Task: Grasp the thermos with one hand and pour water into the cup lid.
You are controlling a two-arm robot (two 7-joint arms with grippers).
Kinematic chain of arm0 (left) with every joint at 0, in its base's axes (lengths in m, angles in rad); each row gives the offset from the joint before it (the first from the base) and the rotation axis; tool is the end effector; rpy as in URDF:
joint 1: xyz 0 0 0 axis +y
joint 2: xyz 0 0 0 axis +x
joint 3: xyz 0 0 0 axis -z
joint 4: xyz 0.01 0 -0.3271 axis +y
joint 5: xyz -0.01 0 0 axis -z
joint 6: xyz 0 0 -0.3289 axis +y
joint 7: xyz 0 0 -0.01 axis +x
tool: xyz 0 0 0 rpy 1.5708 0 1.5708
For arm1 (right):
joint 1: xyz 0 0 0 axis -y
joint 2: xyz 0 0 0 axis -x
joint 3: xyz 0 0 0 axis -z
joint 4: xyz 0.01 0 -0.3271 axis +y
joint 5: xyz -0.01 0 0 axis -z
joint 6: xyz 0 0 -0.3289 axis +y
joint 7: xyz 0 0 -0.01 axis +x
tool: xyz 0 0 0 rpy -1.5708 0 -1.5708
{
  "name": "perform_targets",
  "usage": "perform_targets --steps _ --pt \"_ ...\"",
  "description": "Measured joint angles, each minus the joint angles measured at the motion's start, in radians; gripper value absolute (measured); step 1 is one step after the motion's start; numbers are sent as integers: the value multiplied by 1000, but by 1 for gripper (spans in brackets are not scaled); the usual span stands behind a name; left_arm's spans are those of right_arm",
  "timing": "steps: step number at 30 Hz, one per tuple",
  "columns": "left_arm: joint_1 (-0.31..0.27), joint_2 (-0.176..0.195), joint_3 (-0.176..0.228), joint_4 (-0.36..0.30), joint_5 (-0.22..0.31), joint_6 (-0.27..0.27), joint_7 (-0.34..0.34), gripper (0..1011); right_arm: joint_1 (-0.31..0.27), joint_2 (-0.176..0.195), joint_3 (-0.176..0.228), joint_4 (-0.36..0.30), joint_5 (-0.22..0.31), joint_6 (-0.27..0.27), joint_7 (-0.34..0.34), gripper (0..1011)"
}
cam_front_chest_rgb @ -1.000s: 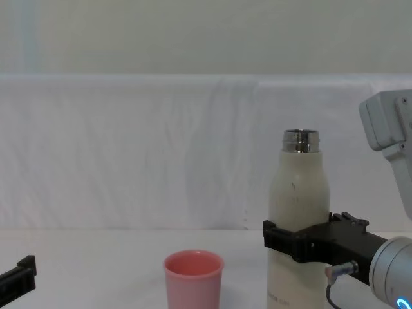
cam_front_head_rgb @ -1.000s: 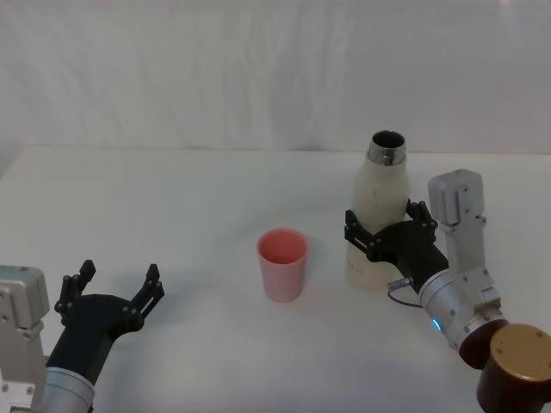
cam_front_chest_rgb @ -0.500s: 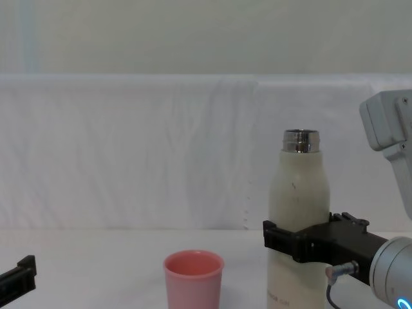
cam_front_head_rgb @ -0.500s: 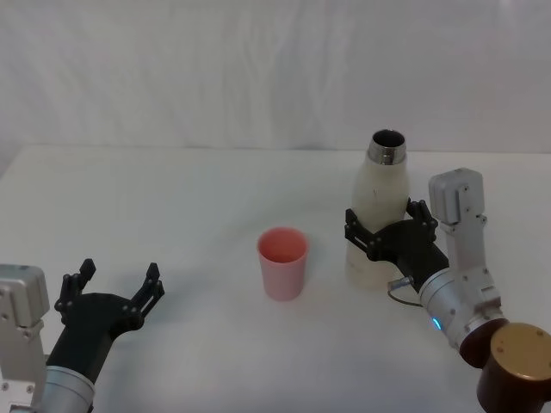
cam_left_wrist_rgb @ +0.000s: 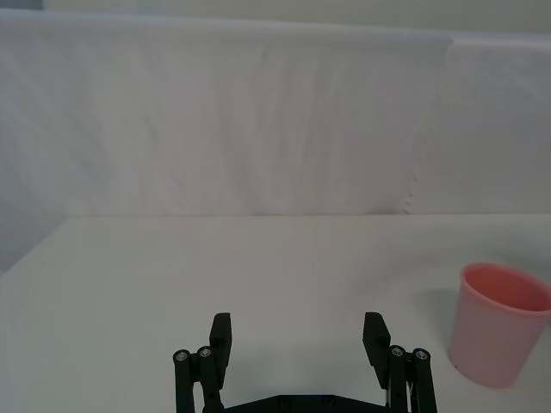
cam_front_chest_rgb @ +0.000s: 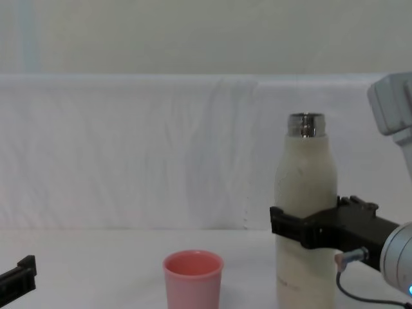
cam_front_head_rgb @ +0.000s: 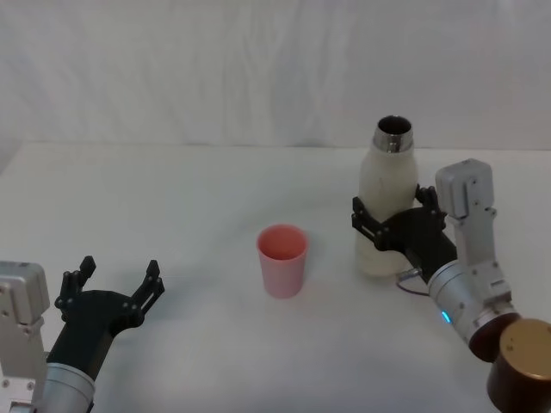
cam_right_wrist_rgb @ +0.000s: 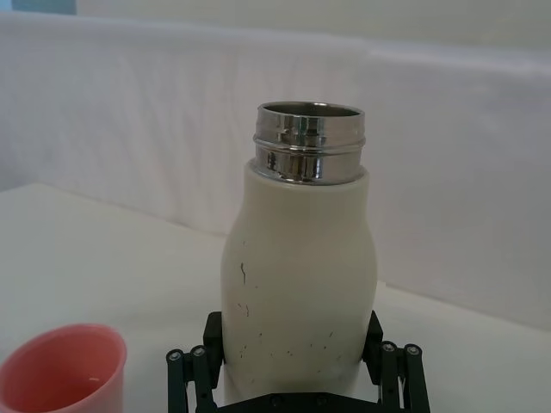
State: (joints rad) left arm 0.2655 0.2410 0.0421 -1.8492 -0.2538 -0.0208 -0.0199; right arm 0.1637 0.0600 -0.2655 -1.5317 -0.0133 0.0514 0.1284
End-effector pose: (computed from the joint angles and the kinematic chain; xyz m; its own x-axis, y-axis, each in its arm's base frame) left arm 0.2635 0.0443 -0.3201 0.1245 0.9917 -0.0326 -0.9921 0.1240 -0.0176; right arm 0.3895 0.0702 -0.2962 0.3694 -0.9217 0.1188 0.9259 0.3759 0.0373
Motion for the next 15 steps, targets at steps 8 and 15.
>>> perform_targets --steps 8,15 --pt "0 0 0 0 0 0 0 1001 -17 29 -4 -56 -47 -4 -4 959" --pt "0 0 0 0 0 0 0 1001 -25 69 -10 -101 -101 10 5 959"
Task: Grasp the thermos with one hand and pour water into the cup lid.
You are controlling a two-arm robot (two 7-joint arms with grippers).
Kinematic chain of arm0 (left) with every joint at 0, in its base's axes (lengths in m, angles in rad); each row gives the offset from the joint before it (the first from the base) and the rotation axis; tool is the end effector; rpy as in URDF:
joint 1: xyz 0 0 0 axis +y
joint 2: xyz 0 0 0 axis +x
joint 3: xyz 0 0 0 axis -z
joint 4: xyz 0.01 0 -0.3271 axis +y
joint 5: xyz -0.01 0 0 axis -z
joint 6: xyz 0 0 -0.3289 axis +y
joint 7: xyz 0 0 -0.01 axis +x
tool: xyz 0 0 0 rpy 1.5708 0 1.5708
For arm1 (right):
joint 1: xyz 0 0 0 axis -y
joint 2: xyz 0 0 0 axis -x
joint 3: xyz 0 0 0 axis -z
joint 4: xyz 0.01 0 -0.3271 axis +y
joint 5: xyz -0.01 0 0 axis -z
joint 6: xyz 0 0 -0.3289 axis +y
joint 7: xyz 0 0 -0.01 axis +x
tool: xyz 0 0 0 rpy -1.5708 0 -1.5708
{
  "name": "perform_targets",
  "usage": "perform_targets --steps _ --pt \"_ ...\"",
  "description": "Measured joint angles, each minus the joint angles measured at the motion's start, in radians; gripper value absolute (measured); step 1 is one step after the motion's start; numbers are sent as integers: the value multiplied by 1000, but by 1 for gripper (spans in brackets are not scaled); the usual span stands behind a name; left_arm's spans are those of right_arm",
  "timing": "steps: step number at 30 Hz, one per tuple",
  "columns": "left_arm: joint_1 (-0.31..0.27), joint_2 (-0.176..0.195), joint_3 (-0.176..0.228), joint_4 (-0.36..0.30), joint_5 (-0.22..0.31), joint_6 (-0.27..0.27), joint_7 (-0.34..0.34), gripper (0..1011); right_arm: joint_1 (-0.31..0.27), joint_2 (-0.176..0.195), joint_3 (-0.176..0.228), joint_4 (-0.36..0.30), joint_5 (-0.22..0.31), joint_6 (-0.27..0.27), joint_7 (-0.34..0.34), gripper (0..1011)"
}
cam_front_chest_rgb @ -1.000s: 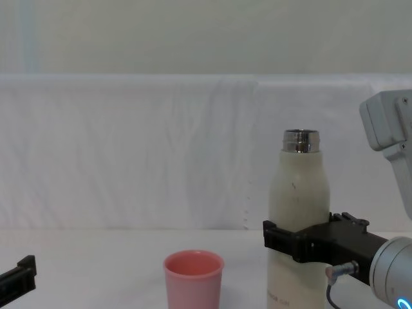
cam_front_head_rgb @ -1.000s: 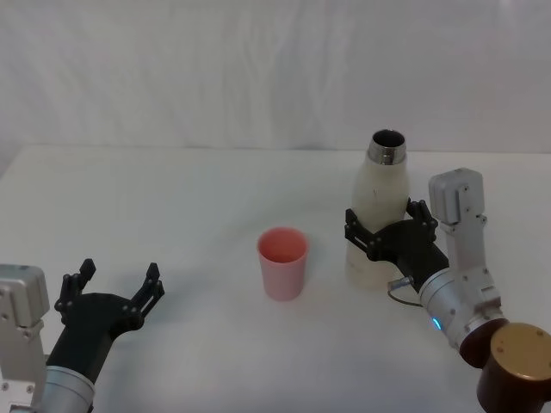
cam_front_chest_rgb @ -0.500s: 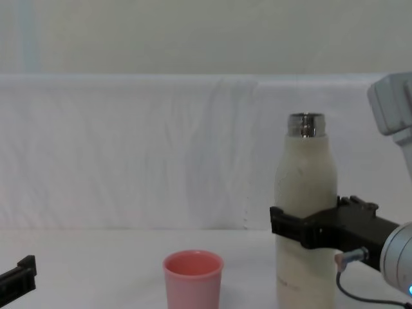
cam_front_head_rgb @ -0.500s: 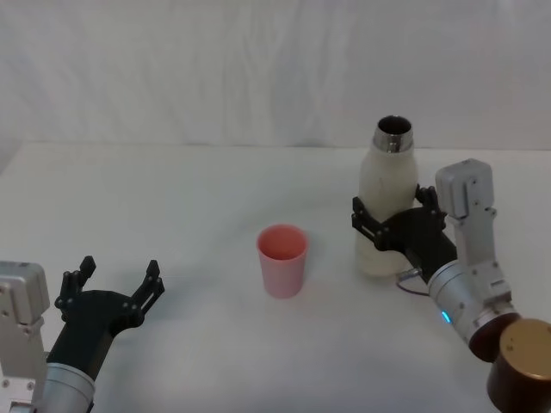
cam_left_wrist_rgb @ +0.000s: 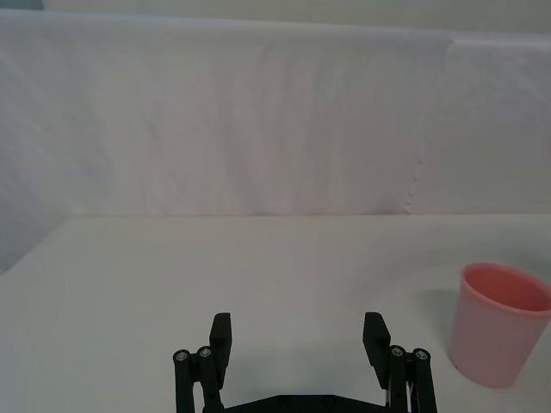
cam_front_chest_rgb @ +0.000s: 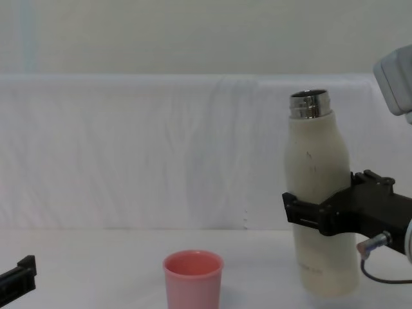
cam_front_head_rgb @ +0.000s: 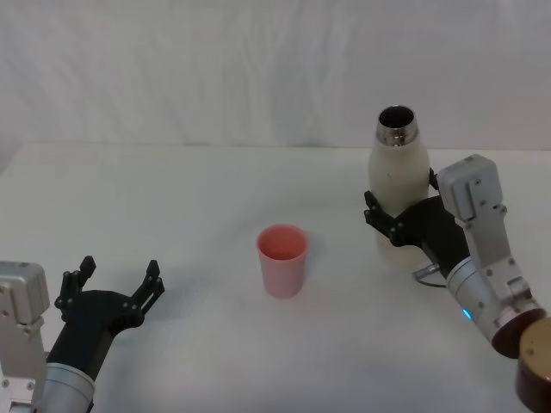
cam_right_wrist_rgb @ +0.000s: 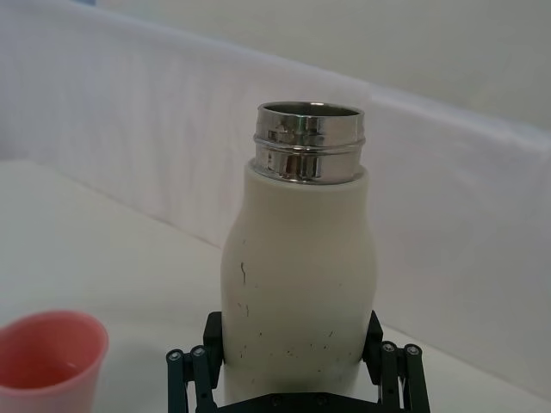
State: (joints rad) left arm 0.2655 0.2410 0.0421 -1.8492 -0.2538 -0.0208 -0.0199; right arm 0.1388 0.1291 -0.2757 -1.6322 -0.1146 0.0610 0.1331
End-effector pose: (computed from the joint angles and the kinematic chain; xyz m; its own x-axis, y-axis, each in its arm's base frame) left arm 0.2635 0.0443 -0.3201 0.1245 0.9917 -0.0326 -0.9921 0.1240 -0.0176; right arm 0.3777 0.0533 -0.2769 0.3537 -0.8919 0.2816 0.9207 0.3852 0.0635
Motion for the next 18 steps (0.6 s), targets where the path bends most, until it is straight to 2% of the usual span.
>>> perform_targets --steps 12,18 --pt "0 0 0 0 0 0 0 1001 5 87 -23 -52 -106 35 50 959" --pt "0 0 0 0 0 0 0 1001 14 118 -39 -62 -151 46 73 959"
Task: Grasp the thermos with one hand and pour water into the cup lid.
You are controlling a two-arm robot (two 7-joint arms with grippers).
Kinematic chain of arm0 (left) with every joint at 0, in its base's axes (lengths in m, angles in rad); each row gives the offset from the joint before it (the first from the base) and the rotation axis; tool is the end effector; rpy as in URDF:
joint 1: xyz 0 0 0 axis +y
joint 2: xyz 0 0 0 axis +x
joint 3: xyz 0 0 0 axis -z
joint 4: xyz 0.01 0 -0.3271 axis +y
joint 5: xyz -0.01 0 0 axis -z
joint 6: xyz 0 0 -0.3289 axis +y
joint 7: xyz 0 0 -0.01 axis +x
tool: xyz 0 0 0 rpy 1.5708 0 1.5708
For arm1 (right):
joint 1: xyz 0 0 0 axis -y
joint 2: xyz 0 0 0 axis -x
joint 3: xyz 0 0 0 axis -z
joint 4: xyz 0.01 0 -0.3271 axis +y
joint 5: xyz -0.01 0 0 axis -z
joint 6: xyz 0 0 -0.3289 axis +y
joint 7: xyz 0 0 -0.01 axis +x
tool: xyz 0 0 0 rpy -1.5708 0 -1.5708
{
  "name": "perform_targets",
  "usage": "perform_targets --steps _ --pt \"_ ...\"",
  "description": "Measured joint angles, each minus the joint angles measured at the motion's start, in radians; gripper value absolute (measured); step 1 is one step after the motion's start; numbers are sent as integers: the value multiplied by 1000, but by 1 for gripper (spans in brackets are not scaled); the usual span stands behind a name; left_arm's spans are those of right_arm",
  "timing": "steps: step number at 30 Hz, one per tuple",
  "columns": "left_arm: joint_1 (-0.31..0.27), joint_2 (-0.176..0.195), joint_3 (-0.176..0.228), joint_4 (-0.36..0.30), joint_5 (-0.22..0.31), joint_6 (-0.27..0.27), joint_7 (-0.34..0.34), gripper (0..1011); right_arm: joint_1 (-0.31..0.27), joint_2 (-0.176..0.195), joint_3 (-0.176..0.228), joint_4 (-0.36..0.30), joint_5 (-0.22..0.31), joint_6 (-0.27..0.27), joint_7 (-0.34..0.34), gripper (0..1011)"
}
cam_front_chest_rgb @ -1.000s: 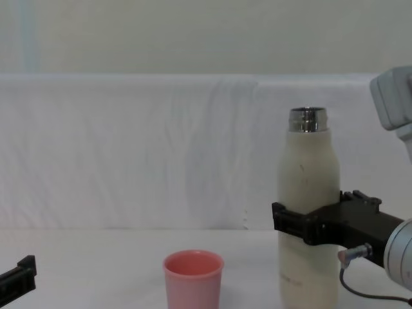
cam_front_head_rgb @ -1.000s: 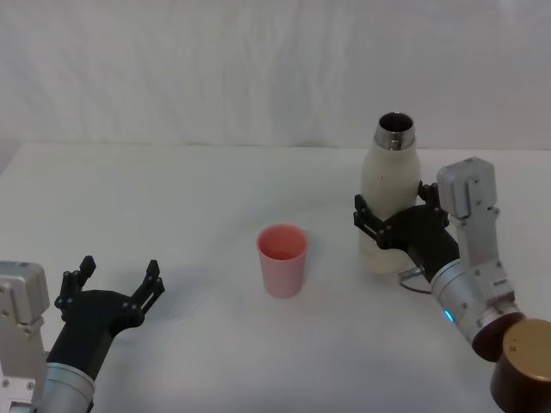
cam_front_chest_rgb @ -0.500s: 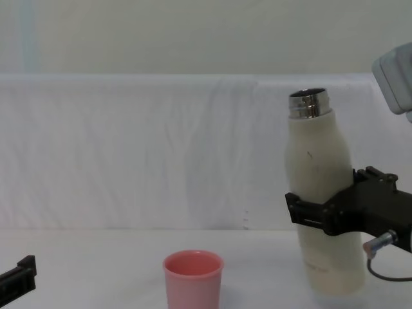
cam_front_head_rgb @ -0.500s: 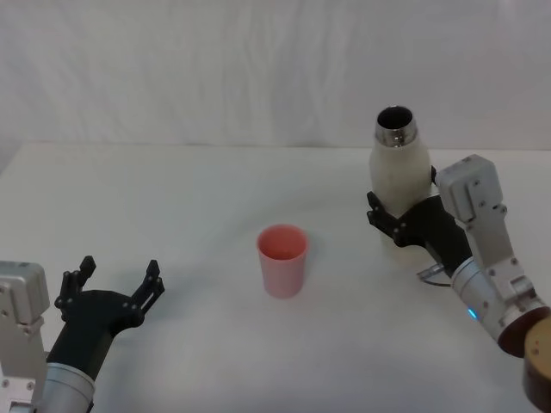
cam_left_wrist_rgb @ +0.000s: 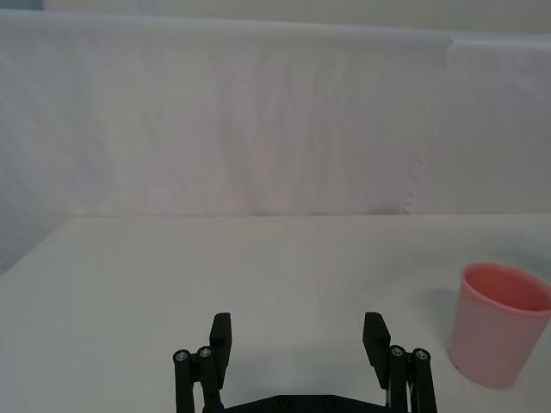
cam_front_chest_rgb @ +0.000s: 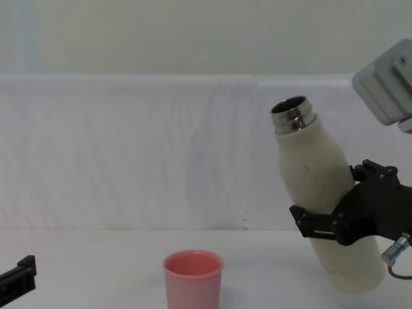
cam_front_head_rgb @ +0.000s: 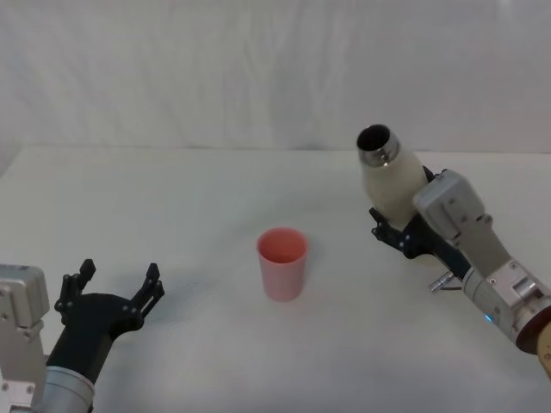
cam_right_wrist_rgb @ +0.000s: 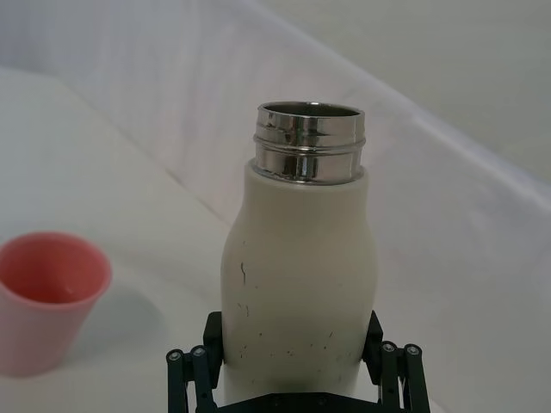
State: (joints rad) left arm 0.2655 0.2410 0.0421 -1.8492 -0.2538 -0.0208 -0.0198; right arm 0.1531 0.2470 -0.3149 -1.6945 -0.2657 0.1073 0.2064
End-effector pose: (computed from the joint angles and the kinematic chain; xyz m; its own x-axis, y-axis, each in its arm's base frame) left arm 0.2635 0.0443 -0.3201 0.1244 0.9917 -0.0326 -0.9921 0.1239 -0.0176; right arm 0.3746 0.0317 -0.2594 0.3835 -0.7607 0.5237 0.8957 0.4445 -0.0103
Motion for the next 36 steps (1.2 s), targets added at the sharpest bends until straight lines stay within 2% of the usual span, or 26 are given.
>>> perform_targets --steps 9,21,36 --pt "0 0 0 0 0 0 0 1001 31 32 -43 -2 -89 21 24 959" --pt "0 0 0 0 0 0 0 1001 84 29 -101 44 -211 40 23 959" --pt "0 0 0 0 0 0 0 1001 128 36 -148 87 -322 47 31 959"
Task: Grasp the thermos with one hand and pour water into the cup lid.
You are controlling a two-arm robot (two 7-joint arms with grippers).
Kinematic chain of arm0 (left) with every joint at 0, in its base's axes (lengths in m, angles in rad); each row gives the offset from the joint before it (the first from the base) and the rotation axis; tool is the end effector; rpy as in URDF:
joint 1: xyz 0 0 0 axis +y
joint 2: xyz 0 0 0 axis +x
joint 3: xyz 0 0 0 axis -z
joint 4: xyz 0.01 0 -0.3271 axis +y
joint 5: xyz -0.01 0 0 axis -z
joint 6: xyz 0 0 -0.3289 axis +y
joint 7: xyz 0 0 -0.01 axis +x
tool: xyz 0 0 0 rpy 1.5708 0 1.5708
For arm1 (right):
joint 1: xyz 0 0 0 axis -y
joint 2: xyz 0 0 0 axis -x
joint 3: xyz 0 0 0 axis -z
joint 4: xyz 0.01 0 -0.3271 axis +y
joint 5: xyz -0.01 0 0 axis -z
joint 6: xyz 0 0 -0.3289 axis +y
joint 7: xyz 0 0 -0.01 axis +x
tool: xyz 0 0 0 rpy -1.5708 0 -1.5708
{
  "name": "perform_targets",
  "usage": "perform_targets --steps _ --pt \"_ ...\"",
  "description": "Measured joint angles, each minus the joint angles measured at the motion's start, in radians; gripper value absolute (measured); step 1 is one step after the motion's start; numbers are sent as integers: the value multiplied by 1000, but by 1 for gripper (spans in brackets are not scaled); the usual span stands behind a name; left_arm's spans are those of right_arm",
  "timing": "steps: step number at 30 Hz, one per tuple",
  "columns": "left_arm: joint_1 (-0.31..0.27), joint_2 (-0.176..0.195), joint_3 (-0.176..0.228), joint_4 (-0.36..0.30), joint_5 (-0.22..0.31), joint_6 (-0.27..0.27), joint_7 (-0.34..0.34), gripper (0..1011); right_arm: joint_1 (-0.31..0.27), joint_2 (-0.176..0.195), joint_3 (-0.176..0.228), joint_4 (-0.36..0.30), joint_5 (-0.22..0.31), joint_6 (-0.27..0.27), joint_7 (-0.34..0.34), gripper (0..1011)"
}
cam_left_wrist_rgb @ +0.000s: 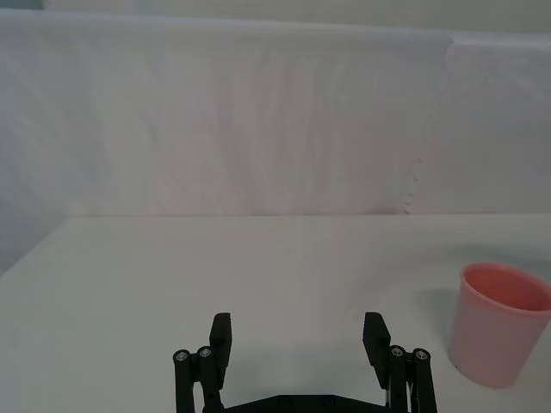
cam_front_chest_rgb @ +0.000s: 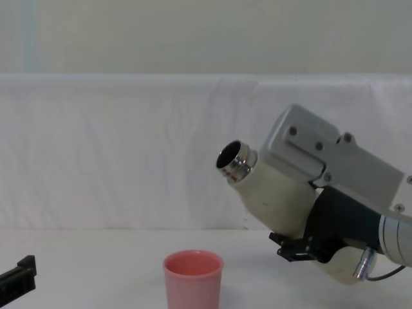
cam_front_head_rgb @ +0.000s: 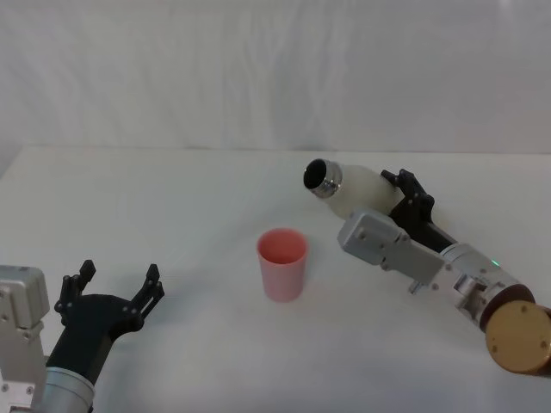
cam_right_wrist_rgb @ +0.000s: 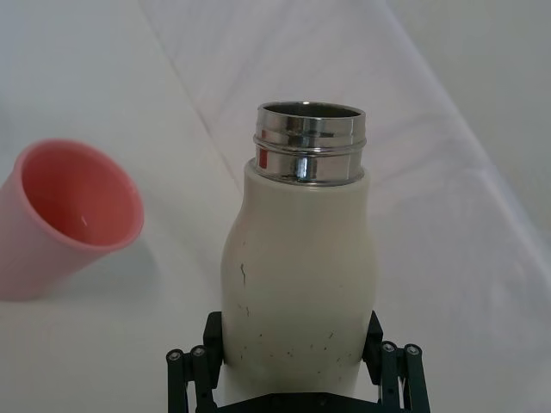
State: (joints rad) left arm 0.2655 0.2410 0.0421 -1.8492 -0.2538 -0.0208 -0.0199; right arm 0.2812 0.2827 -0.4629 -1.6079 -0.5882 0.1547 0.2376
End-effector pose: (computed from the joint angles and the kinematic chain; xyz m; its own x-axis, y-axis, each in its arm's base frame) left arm 0.2635 0.0443 -0.3201 0.1245 0.9917 -0.0326 -0.9921 0.1240 -0.0176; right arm 0.3992 0.0580 -0.2554 0.3512 -0.4762 0.8062 0.8845 0.4512 -0.1187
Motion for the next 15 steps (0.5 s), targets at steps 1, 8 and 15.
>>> perform_targets --steps 1,8,15 --pt "0 0 0 0 0 0 0 1001 2 0 -3 3 -5 0 0 959" --pt "0 0 0 0 0 0 0 1001 17 8 -27 22 -60 2 2 959" --pt "0 0 0 0 0 0 0 1001 23 16 -43 27 -99 5 8 959"
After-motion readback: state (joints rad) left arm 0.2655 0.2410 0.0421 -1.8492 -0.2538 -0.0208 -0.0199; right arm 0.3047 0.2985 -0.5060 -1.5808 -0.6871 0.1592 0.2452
